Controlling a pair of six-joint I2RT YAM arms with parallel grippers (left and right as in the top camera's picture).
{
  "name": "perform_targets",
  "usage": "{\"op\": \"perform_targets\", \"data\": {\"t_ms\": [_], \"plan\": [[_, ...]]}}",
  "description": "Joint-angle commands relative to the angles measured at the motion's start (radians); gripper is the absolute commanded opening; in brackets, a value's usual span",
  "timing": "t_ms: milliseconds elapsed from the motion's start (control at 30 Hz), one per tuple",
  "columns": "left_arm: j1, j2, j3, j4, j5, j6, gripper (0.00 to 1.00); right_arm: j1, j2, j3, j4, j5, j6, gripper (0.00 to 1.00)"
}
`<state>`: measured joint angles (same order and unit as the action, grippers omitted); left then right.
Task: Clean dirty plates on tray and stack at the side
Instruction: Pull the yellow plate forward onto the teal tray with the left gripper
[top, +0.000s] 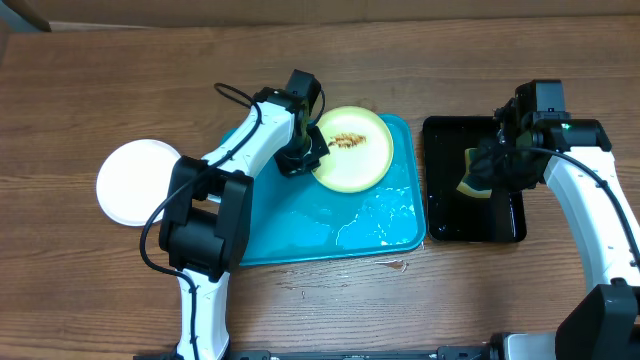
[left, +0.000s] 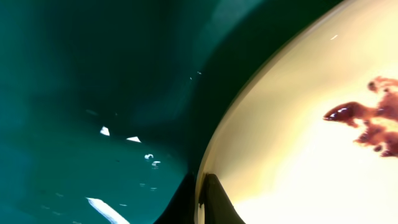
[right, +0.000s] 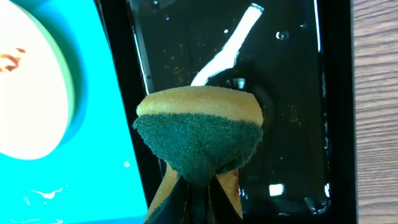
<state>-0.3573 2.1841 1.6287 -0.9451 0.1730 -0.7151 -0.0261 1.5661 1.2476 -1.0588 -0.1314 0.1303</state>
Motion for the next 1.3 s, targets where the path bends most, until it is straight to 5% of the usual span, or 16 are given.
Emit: {"op": "perform_targets", "data": {"t_ms": [0, 200, 367, 600, 1267], "plan": [[-0.001, 0.032, -0.023, -0.03, -0.052, 0.367, 0.04, -0.001, -0.005, 0.016, 0.006, -0.032, -0.005, 0.04], [0.001, 0.032, -0.023, -0.104, -0.061, 0.623, 0.04, 0.014, -0.005, 0.016, 0.005, -0.13, -0.083, 0.04], [0.001, 0.032, -0.023, -0.125, -0.077, 0.622, 0.04, 0.018, 0.004, 0.016, 0.031, 0.054, 0.045, 0.04], [0.001, 0.032, -0.023, -0.137, -0.075, 0.599, 0.25, 0.018, 0.085, 0.015, 0.068, 0.068, 0.053, 0.04], [-0.001, 0.032, -0.023, -0.158, -0.056, 0.595, 0.28, 0.018, 0.428, 0.015, 0.146, 0.067, 0.053, 0.05]]}}
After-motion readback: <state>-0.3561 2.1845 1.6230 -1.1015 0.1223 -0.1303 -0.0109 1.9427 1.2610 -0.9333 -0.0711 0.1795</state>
